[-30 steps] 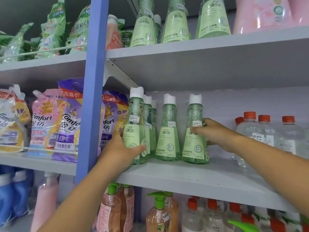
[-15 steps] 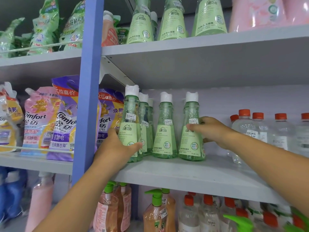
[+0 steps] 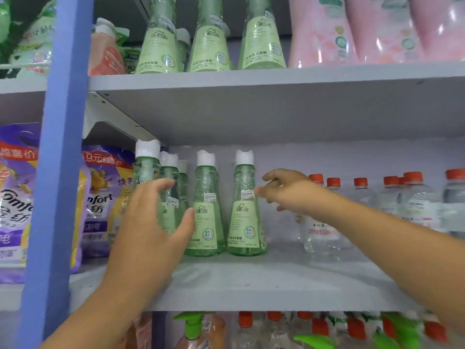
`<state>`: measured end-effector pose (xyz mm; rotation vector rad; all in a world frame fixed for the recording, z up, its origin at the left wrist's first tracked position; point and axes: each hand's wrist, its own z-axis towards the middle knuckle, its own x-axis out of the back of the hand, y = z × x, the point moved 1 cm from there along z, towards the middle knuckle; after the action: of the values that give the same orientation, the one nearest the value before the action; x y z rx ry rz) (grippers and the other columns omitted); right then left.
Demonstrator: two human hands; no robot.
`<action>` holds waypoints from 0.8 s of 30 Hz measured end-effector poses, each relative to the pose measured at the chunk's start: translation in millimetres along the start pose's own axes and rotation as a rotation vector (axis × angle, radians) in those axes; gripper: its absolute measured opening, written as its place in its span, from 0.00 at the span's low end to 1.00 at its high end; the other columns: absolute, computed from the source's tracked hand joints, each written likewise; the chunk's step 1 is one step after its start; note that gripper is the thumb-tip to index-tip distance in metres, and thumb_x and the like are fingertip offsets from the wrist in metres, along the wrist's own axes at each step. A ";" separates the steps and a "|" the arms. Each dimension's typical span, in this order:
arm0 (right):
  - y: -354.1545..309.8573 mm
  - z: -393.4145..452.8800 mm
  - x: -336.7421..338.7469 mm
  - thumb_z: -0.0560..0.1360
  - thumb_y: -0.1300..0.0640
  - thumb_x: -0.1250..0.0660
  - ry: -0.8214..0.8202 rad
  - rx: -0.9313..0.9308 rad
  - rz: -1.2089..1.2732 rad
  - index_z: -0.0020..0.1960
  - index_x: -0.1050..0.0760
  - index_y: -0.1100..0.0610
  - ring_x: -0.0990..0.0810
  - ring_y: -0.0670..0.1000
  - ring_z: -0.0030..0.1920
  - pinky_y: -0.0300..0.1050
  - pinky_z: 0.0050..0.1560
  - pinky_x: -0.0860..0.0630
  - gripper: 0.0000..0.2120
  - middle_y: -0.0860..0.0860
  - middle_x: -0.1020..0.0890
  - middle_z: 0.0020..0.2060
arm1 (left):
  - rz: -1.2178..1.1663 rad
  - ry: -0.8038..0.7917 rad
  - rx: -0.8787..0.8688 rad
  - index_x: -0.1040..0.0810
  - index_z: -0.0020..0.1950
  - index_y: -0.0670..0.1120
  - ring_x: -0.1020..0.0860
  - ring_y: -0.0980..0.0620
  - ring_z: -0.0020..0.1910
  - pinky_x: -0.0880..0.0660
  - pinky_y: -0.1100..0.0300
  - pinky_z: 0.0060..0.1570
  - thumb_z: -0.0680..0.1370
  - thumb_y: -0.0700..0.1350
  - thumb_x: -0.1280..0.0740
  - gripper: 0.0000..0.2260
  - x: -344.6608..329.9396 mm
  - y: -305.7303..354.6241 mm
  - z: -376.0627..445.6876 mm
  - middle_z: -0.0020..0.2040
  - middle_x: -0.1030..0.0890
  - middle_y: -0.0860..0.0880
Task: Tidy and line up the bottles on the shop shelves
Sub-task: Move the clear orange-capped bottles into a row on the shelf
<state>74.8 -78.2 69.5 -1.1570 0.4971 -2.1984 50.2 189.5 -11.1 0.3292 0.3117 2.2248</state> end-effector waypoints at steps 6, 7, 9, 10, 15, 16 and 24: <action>55.0 -40.5 124.5 0.79 0.52 0.29 0.368 0.030 -0.209 0.56 0.18 0.53 0.18 0.48 0.42 0.39 0.39 0.25 0.08 0.50 0.15 0.47 | -0.308 -0.380 0.125 0.23 0.54 0.58 0.20 0.66 0.50 0.26 0.72 0.41 0.74 0.56 0.25 0.12 -90.3 80.9 27.1 0.53 0.19 0.61; 71.8 -45.7 145.0 0.79 0.52 0.29 0.438 0.007 -0.286 0.54 0.18 0.53 0.19 0.49 0.43 0.40 0.40 0.28 0.07 0.50 0.15 0.49 | -0.306 -0.436 0.145 0.23 0.56 0.57 0.20 0.63 0.49 0.24 0.67 0.40 0.74 0.57 0.24 0.14 -108.8 91.6 31.4 0.54 0.19 0.59; 106.4 -52.8 179.2 0.78 0.51 0.29 0.523 -0.043 -0.357 0.54 0.18 0.54 0.20 0.50 0.42 0.42 0.39 0.30 0.08 0.52 0.15 0.52 | -0.250 -0.531 0.173 0.25 0.62 0.57 0.20 0.59 0.49 0.24 0.62 0.41 0.72 0.61 0.24 0.22 -143.3 108.3 40.8 0.57 0.20 0.57; 122.3 -53.8 192.4 0.78 0.50 0.28 0.522 -0.082 -0.368 0.55 0.19 0.55 0.20 0.51 0.44 0.43 0.41 0.29 0.11 0.53 0.15 0.54 | -0.201 -0.575 0.186 0.27 0.66 0.57 0.20 0.58 0.49 0.26 0.63 0.40 0.71 0.65 0.25 0.28 -158.7 114.4 46.1 0.60 0.21 0.56; 176.2 -44.4 218.1 0.72 0.32 0.29 0.246 -0.278 -0.635 0.69 0.30 0.54 0.22 0.57 0.59 0.49 0.54 0.24 0.35 0.54 0.22 0.64 | -0.034 -0.708 0.295 0.41 0.79 0.57 0.20 0.49 0.54 0.23 0.56 0.48 0.67 0.73 0.27 0.46 -217.3 136.1 59.0 0.70 0.24 0.50; 180.4 -40.5 219.4 0.71 0.31 0.29 0.228 -0.264 -0.661 0.72 0.33 0.53 0.22 0.58 0.59 0.49 0.51 0.24 0.39 0.53 0.22 0.65 | -0.025 -0.716 0.302 0.41 0.79 0.57 0.19 0.51 0.52 0.21 0.56 0.45 0.69 0.71 0.26 0.45 -225.2 140.4 57.6 0.67 0.23 0.51; 190.7 -30.8 226.6 0.72 0.33 0.29 0.063 -0.109 -0.746 0.71 0.34 0.55 0.23 0.54 0.49 0.47 0.40 0.25 0.38 0.50 0.22 0.54 | 0.106 -0.607 0.369 0.28 0.58 0.62 0.22 0.57 0.43 0.25 0.61 0.36 0.71 0.63 0.24 0.21 -212.5 153.4 47.1 0.49 0.22 0.57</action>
<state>12.6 -369.2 81.7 -1.5075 0.2232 -2.8667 85.7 -65.6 56.5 1.2097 0.3730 2.0393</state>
